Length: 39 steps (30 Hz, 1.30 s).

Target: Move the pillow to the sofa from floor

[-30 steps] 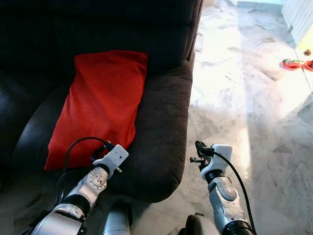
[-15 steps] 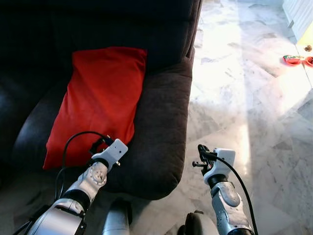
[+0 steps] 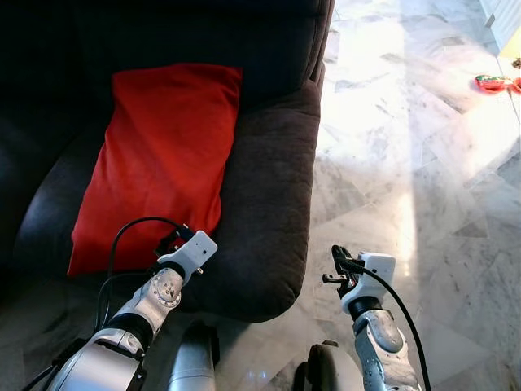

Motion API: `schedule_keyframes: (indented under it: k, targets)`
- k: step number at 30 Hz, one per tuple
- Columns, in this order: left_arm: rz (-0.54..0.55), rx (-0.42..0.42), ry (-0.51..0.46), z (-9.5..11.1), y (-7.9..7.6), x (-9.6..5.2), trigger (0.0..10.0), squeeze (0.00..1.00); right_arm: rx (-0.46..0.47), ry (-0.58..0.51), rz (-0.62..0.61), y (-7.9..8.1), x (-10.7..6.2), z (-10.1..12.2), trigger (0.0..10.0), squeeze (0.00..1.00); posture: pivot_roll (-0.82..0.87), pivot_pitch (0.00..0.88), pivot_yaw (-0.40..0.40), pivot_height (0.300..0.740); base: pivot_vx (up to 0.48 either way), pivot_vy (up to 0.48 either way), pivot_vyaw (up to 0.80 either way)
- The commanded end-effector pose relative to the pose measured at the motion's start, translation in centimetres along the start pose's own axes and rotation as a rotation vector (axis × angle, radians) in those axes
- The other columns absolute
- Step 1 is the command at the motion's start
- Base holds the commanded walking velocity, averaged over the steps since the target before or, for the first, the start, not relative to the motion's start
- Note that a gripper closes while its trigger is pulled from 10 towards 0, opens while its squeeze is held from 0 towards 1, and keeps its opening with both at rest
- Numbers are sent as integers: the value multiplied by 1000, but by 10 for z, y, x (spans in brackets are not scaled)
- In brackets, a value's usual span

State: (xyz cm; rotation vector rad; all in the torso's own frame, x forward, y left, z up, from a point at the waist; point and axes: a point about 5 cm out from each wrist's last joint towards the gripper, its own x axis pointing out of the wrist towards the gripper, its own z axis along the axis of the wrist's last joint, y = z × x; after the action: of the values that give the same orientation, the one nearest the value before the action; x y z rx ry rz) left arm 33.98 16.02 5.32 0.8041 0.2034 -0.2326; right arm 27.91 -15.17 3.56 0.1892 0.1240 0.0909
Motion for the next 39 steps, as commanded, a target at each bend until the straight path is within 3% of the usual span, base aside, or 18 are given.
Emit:
schedule_keyframes:
  k: [1, 39]
  targets:
    - [-34, 13, 17, -5, -8, -3, 0, 0, 4, 15, -7, -1, -4, -3, 10000, 0, 87, 281, 12, 654, 0, 0, 0]
    - [5, 6, 24, -13, 5, -5, 0, 0, 3, 14, -36, -4, 9, 4, 10000, 0, 96, 225, 18, 654, 0, 0, 0]
